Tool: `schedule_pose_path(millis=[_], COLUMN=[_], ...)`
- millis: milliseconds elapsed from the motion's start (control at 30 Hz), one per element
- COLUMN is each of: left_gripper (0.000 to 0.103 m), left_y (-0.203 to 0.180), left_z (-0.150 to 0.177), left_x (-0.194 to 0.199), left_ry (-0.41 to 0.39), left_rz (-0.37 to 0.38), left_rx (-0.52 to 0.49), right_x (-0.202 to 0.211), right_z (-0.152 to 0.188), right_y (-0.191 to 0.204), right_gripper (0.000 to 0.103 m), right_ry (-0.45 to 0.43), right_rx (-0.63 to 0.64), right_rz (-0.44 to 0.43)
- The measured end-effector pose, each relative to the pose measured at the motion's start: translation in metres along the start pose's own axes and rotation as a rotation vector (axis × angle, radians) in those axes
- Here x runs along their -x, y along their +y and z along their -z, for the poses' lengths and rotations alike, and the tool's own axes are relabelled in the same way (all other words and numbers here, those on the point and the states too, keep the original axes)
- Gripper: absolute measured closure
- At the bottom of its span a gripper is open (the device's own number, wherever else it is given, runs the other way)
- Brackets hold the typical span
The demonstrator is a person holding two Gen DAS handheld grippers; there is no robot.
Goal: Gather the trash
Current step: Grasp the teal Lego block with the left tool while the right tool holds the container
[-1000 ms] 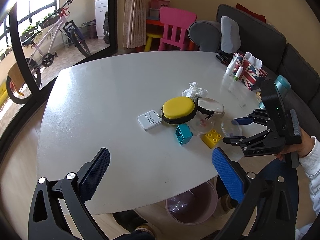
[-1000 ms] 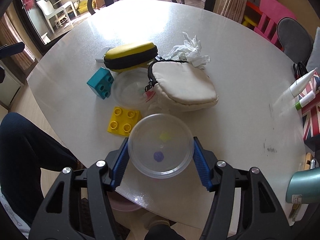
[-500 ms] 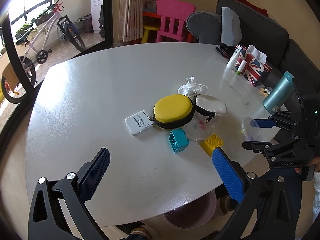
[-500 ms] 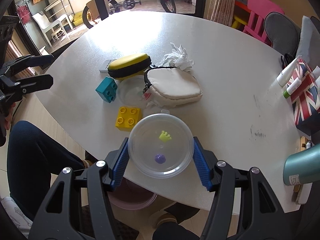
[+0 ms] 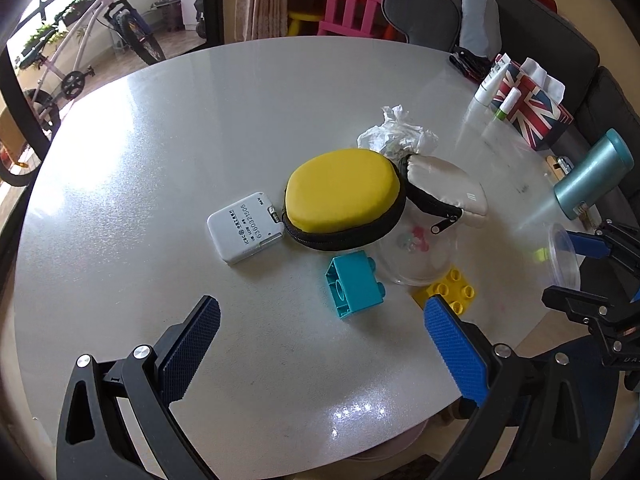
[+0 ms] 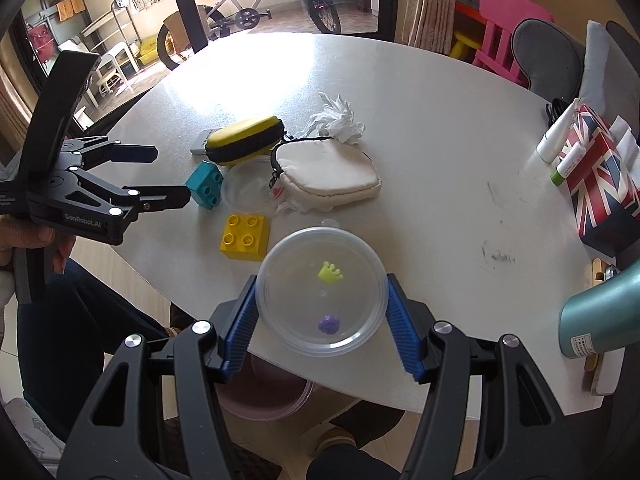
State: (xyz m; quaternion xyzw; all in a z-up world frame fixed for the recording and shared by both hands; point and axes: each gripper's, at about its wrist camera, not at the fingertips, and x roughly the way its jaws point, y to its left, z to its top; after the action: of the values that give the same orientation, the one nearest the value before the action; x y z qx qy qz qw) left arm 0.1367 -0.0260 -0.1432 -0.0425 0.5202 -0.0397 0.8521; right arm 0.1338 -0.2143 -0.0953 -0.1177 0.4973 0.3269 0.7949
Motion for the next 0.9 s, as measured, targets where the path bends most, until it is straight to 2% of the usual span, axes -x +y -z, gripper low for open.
schedule_pose_path(millis=[200, 400, 433, 467, 500, 533, 900], left_gripper=[0.007, 0.043, 0.056, 0.064, 0.067, 0.077, 0.08], left_y=[-0.001, -0.003, -0.004, -0.004, -0.004, -0.004, -0.002], left_z=[-0.003, -0.004, -0.004, -0.003, -0.003, -0.002, 0.004], left_x=[-0.006, -0.014, -0.015, -0.016, -0.016, -0.016, 0.001], left_ry=[-0.001, 0.031, 0.034, 0.038, 0.04, 0.04, 0.009], left_rz=[0.012, 0.048, 0.048, 0.054, 0.059, 0.064, 0.075], left_rx=[0.001, 0.0, -0.004, -0.006, -0.006, -0.009, -0.037], right_x=[0.0, -0.001, -0.001, -0.001, -0.001, -0.001, 0.003], right_z=[0.001, 0.001, 0.001, 0.001, 0.001, 0.001, 0.0], right_y=[-0.004, -0.004, -0.003, -0.003, -0.003, -0.003, -0.001], right_gripper=[0.042, 0.043, 0.043, 0.043, 0.043, 0.043, 0.043], right_ry=[-0.001, -0.003, -0.004, -0.006, -0.006, -0.008, -0.033], right_rx=[-0.011, -0.016, -0.017, -0.017, -0.017, -0.017, -0.016], right_rz=[-0.002, -0.007, -0.009, -0.01, -0.011, -0.012, -0.017])
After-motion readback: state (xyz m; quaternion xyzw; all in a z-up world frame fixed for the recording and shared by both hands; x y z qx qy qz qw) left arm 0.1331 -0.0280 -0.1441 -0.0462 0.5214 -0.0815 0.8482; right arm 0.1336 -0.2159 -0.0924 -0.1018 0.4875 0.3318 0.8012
